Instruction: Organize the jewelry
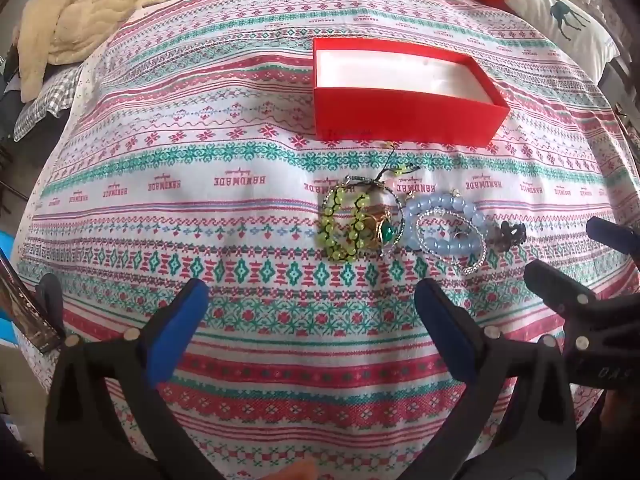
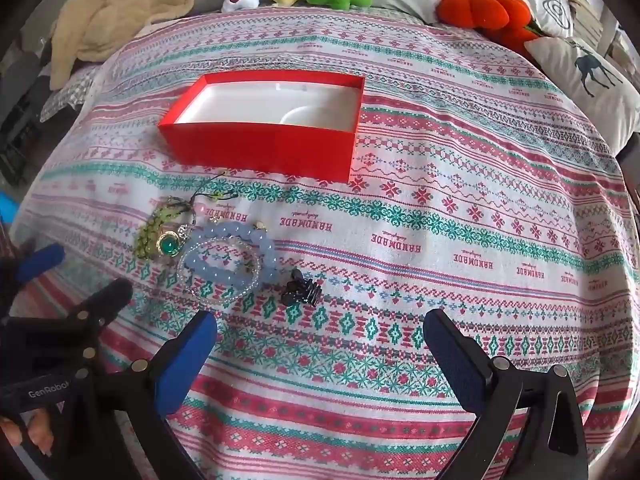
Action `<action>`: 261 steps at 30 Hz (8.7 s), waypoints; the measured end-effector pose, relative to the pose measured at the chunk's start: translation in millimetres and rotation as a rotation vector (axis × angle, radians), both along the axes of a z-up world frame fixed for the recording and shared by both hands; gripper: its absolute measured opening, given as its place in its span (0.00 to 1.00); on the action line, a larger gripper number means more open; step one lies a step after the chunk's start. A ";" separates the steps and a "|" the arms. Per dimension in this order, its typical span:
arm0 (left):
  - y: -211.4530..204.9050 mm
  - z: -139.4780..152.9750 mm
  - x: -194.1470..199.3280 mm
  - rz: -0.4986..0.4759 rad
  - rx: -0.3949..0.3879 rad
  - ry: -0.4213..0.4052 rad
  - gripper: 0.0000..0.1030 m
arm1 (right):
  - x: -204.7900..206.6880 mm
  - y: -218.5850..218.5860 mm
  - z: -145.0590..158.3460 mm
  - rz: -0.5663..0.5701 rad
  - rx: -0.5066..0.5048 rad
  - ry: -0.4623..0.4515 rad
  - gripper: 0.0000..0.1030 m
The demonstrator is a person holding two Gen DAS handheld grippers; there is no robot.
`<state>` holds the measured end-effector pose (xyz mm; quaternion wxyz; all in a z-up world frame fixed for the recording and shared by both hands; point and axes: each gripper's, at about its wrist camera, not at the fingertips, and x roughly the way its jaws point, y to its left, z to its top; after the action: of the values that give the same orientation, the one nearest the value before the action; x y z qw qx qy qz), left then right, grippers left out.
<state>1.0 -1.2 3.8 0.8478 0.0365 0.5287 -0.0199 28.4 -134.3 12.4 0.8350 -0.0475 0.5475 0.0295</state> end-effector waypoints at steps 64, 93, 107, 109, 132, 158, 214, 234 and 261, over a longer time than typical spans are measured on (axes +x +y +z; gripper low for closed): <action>0.9 -5.4 -3.1 0.005 -0.014 0.013 1.00 | -27.8 -24.1 1.1 0.008 -0.001 0.007 1.00; 22.8 -4.4 18.2 0.009 -0.072 0.038 1.00 | -13.9 -34.2 6.5 0.009 0.032 0.018 1.00; 35.1 -12.1 65.5 0.006 -0.286 0.122 0.82 | 21.8 -59.6 -1.5 -0.029 0.153 0.106 0.98; 31.6 -16.3 70.9 0.005 -0.306 0.133 0.76 | 24.4 -62.1 -4.8 -0.034 0.190 0.122 0.94; 17.3 -35.0 113.5 -0.079 -0.277 0.248 0.24 | 52.2 -20.9 -42.3 0.059 0.237 0.239 0.30; 18.3 -13.8 69.3 -0.174 -0.274 0.159 0.04 | 34.3 28.1 -12.6 0.144 0.152 0.092 0.11; -13.4 13.2 149.4 -0.014 -0.330 -0.014 0.04 | 114.3 -0.4 40.2 -0.008 0.266 -0.108 0.12; -8.1 46.6 114.5 -0.055 -0.214 -0.075 0.69 | 76.8 -21.7 55.4 0.009 0.170 -0.150 0.67; 42.6 -0.8 24.9 -0.143 -0.171 0.023 0.79 | -8.4 -32.3 17.4 0.102 0.038 -0.065 0.74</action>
<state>25.8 41.4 3.0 0.8380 0.0014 0.5309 -0.1259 20.0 -166.6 29.8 0.8504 -0.0605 0.5164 0.0809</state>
